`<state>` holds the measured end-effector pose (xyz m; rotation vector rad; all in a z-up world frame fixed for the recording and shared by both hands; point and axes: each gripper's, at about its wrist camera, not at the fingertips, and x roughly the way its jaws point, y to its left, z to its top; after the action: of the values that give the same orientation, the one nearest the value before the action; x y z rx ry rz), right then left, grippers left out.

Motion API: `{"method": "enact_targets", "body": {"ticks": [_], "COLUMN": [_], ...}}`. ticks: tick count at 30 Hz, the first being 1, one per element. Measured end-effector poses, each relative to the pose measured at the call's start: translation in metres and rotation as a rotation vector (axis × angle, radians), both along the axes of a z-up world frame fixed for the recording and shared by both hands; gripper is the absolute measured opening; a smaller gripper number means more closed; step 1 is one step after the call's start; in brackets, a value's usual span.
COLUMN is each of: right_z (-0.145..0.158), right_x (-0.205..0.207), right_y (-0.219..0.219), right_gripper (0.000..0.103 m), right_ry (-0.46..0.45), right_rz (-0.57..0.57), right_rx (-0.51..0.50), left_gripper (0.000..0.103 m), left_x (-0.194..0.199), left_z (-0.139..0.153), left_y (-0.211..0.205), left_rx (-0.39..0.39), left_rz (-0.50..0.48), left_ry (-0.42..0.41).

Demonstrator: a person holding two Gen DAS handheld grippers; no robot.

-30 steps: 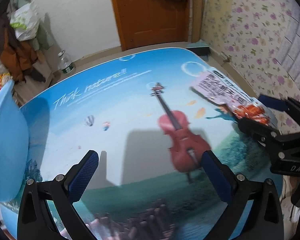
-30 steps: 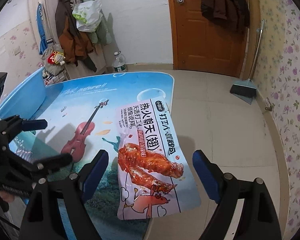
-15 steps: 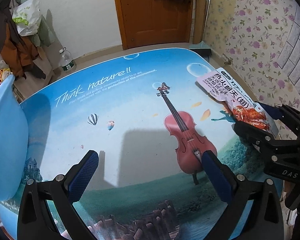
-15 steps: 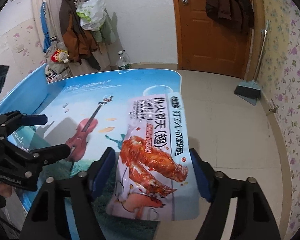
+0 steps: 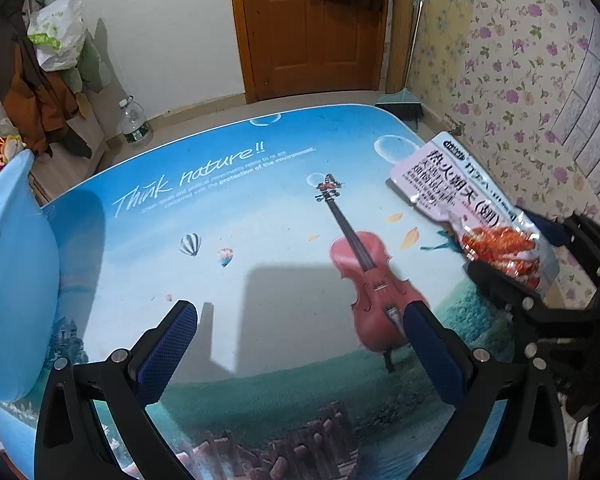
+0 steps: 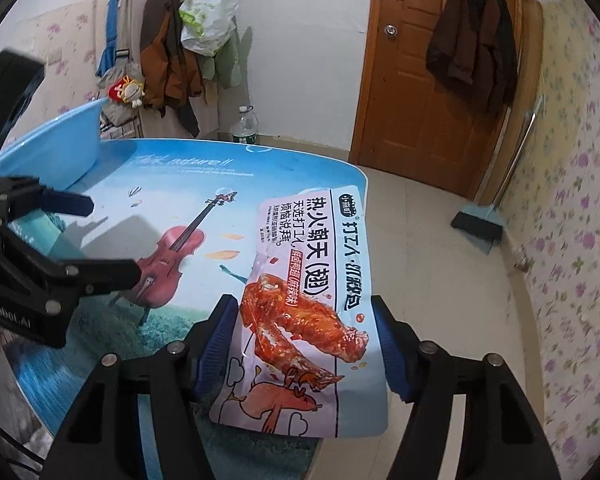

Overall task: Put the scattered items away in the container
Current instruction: 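Grasp the snack bag's top edge with the left tool beside the right tool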

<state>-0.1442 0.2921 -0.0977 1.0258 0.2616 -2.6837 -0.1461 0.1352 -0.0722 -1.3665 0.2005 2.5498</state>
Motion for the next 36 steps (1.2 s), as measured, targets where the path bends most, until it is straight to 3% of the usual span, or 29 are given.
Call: {"method": "enact_targets", "body": {"ticks": [3,6,12,17,21,29,36], "right_z": [-0.001,0.0,0.009,0.017,0.019,0.023,0.026], "right_x": [-0.001,0.0,0.005,0.011,0.016,0.023,0.023], "right_y": [0.001,0.004,0.021,0.022,0.018,0.006,-0.005], "right_gripper": [0.067,0.067,0.067,0.067,0.067,0.067,0.067], "right_ry": [0.0,-0.003,-0.011,0.003,0.008,0.014,0.015], "right_rz": [0.002,0.0,0.005,0.036,0.051,0.091,0.124], "right_rx": [-0.011,-0.037,-0.18,-0.191,-0.196,-0.202,-0.218], "left_gripper": [0.103,0.103,0.103,0.103,0.103,0.103,0.102], "left_x": [-0.009,-0.013,-0.015,-0.031,-0.042,-0.045,-0.054], "left_z": [0.002,0.008,0.012,0.007,0.001,0.002,-0.006], "left_y": [-0.002,-0.001,0.001,-0.009,-0.011,-0.002,-0.005], "left_rx": [0.06,0.07,0.095,0.273,0.322,0.441,0.58], "left_rz": [0.011,0.013,-0.015,-0.044,-0.013,-0.048,-0.039], "left_ry": [-0.039,-0.023,-0.023,-0.157,-0.21,-0.268,-0.326]}}
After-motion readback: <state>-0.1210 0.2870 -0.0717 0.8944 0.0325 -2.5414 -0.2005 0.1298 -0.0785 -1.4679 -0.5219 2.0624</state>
